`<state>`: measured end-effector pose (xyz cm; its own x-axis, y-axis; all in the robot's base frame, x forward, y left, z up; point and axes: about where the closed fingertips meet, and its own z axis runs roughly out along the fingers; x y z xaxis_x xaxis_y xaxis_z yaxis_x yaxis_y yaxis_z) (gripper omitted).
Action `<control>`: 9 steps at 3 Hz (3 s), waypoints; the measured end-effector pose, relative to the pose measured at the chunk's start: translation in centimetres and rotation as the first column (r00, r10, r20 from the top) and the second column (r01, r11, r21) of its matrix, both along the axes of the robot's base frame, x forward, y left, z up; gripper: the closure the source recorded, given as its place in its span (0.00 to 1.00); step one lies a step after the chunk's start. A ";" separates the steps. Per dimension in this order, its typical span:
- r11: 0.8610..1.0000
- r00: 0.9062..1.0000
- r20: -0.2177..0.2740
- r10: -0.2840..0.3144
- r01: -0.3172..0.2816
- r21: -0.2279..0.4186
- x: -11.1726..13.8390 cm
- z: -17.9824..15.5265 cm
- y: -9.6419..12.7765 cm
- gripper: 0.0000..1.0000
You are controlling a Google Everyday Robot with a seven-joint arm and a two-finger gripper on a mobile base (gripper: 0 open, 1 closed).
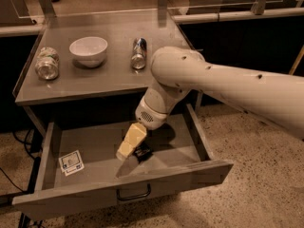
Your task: Pick rxbar chocolate from top drawer and place on counter
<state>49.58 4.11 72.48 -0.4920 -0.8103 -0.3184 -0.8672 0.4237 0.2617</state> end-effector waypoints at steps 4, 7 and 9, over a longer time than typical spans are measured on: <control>0.991 0.990 -0.038 -0.134 0.133 -0.019 1.7 -4.9 -0.5 0.00; 0.979 0.979 -0.044 -0.200 0.201 0.021 1.4 -6.6 -0.6 0.00; 0.969 0.970 -0.042 -0.238 0.240 0.055 1.3 -7.3 -0.7 0.00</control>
Offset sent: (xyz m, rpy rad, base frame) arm 0.0137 0.0061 -0.0283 0.0057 0.0001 -0.1140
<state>50.84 3.41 65.20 -0.6805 -0.6483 -0.3415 -0.7328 0.6002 0.3207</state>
